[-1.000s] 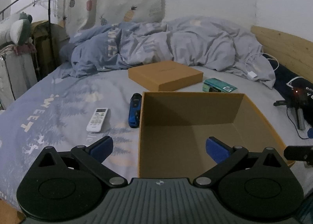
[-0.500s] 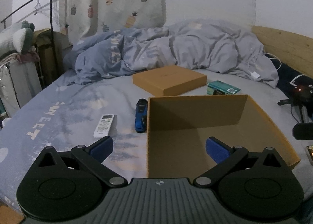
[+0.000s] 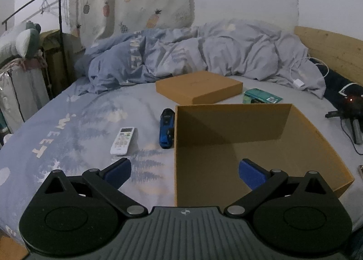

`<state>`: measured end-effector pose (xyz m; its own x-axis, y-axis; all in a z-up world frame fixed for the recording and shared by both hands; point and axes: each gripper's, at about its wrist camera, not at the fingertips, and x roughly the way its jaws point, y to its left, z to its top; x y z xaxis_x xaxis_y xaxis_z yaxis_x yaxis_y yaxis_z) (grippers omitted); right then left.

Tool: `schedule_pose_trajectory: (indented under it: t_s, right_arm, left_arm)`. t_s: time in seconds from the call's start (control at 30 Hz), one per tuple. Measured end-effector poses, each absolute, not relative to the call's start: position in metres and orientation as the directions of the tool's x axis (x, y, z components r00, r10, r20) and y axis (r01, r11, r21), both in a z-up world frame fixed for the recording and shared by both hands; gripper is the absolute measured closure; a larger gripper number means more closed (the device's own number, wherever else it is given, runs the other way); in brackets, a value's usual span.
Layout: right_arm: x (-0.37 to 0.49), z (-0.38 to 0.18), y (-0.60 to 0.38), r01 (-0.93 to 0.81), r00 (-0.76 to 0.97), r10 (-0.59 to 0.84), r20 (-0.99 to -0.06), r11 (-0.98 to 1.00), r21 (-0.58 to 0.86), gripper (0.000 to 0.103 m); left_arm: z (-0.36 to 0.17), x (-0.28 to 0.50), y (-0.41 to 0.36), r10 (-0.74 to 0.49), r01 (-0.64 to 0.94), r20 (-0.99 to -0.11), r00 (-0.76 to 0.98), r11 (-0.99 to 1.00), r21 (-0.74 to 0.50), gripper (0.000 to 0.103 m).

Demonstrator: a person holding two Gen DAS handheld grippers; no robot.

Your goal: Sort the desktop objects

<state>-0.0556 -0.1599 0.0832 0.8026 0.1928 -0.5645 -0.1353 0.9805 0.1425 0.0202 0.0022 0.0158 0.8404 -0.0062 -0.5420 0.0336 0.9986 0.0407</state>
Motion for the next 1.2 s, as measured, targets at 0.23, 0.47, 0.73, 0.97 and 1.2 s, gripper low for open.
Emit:
schedule_pose_trajectory:
  t_s: [0.23, 0.47, 0.73, 0.97, 1.2]
  right_arm:
    - [-0.053, 0.076, -0.173, -0.108, 0.791, 0.197, -0.579, 0.977, 0.184, 0.000]
    - [-0.047, 0.074, -0.180, -0.100, 0.788, 0.209, -0.579, 0.971, 0.215, 0.000]
    - [-0.036, 0.067, -0.190, -0.078, 0.778, 0.211, -0.592, 0.967, 0.242, 0.000]
    - [-0.025, 0.047, -0.176, -0.088, 0.751, 0.217, -0.623, 0.969, 0.231, 0.000]
    - [-0.019, 0.037, -0.137, -0.162, 0.707, 0.275, -0.651, 0.960, 0.229, 0.000]
  left_arm:
    - [0.013, 0.021, 0.006, -0.011, 0.032, -0.549, 0.836, 0.999, 0.028, 0.000]
    - [0.008, 0.022, 0.009, -0.013, 0.030, -0.570, 0.822, 0.999, 0.021, 0.000]
    - [0.002, 0.022, 0.015, -0.016, 0.017, -0.595, 0.803, 1.000, -0.003, 0.000]
    - [0.000, 0.020, 0.025, -0.002, -0.002, -0.619, 0.785, 1.000, -0.005, 0.000]
    - [0.011, 0.022, 0.036, 0.018, -0.020, -0.631, 0.776, 1.000, 0.005, 0.000]
